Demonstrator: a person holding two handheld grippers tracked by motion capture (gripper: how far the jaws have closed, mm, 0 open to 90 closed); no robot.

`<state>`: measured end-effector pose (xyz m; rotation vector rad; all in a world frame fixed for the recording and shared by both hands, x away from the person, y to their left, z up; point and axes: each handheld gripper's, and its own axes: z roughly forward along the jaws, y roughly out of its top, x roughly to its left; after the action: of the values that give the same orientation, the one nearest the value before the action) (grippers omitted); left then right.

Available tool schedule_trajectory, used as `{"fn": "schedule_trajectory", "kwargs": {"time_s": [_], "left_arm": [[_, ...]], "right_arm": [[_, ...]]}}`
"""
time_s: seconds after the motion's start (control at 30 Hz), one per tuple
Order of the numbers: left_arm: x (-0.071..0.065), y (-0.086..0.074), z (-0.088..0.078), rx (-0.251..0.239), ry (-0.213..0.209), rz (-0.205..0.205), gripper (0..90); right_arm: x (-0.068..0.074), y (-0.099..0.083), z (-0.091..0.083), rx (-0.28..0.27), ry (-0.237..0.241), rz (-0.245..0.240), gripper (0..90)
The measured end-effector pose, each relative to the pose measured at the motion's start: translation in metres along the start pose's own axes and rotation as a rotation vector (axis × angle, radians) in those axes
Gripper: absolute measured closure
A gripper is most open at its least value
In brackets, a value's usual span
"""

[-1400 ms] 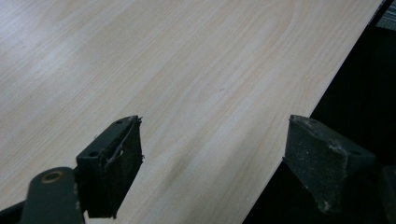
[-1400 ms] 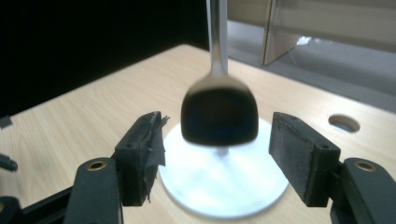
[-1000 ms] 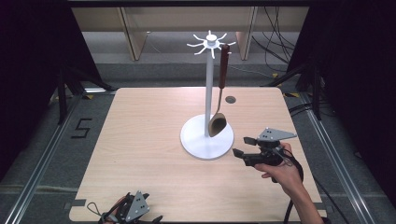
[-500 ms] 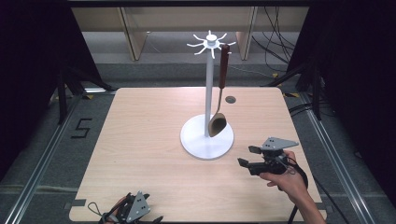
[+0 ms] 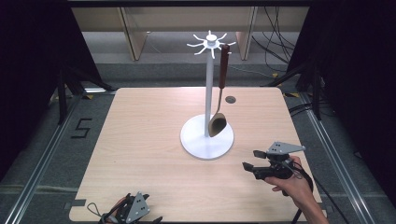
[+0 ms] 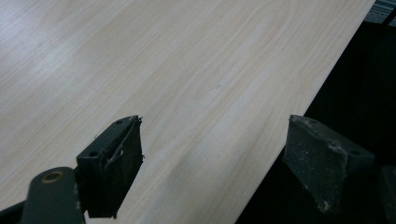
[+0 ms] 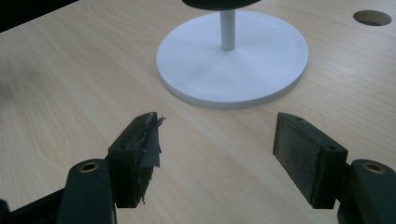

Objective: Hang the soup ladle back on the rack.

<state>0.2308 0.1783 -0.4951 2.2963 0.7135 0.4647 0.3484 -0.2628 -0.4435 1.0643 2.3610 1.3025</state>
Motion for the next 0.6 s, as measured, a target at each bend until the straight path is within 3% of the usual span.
{"fn": "schedule_trajectory", "kwargs": {"time_s": [0.23, 0.3, 0.33, 0.37, 0.6], "left_arm": [[0.0, 0.0, 0.0, 0.001, 0.001, 0.002, 18.5], [0.0, 0.0, 0.0, 0.001, 0.002, 0.002, 18.5], [0.0, 0.0, 0.0, 0.001, 0.002, 0.002, 18.5], [0.0, 0.0, 0.0, 0.002, 0.003, 0.004, 18.5], [0.0, 0.0, 0.0, 0.021, 0.013, 0.016, 18.5]], "right_arm": [[0.002, -0.01, -0.001, 0.015, 0.006, -0.032, 31.5], [0.005, -0.011, -0.001, 0.027, 0.018, -0.01, 31.4], [0.003, -0.013, -0.001, 0.012, 0.003, -0.047, 31.2], [0.006, -0.015, 0.0, 0.029, 0.029, -0.026, 30.6], [0.012, -0.019, -0.004, 0.033, 0.044, -0.031, 30.0]]}}
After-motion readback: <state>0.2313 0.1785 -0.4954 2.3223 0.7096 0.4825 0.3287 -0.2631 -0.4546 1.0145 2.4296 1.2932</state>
